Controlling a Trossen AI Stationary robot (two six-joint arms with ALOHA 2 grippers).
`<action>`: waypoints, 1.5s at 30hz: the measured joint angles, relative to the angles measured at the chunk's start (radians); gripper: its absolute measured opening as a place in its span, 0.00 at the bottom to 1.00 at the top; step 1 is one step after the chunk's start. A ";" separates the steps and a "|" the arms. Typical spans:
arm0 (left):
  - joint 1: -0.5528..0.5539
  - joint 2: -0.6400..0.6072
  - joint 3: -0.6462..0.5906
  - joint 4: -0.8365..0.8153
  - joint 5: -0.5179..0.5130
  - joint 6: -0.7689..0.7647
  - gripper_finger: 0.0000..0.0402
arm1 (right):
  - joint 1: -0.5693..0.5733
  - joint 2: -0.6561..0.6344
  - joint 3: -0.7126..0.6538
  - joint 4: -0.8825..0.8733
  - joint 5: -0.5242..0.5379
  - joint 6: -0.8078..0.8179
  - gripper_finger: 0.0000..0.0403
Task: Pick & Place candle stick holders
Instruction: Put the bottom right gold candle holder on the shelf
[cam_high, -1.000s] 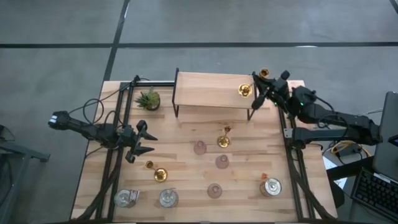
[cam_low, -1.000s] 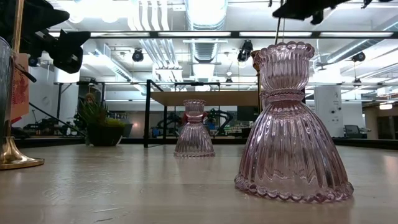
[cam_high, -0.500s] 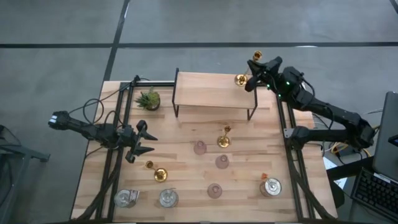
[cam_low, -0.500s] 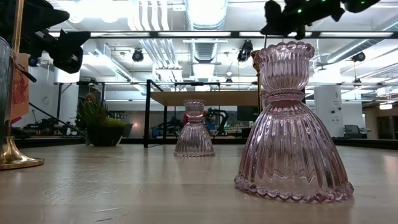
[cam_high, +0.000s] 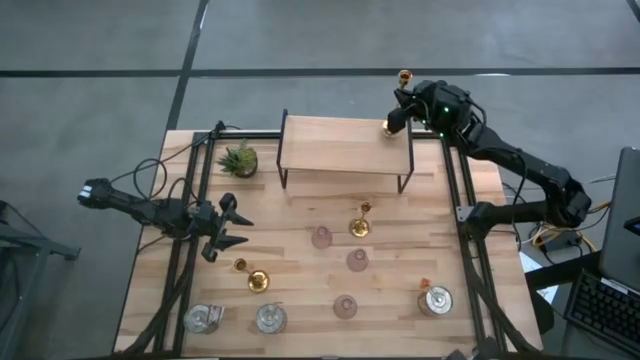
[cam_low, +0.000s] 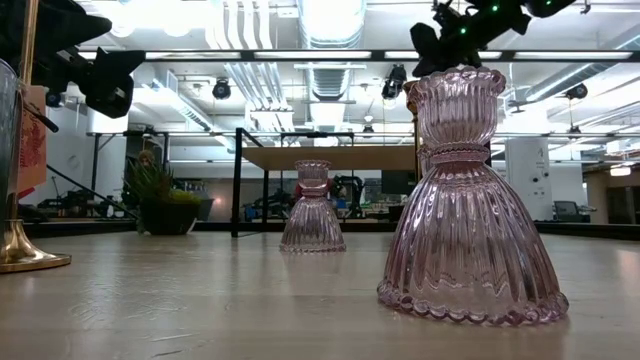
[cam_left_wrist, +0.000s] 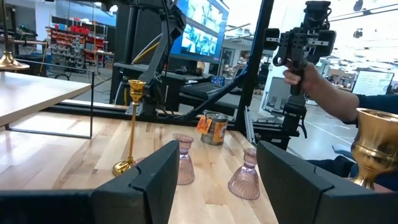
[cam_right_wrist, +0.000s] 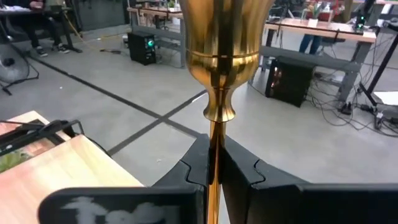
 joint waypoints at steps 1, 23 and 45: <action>0.000 0.000 0.000 0.000 0.000 0.000 0.54 | -0.003 0.003 -0.001 0.000 0.000 0.000 0.04; 0.000 0.000 0.000 0.000 0.000 0.000 0.54 | -0.037 0.021 -0.028 0.015 -0.023 0.019 0.06; 0.000 0.000 0.000 0.000 0.000 0.000 0.54 | -0.036 0.021 -0.029 -0.004 -0.022 0.047 0.16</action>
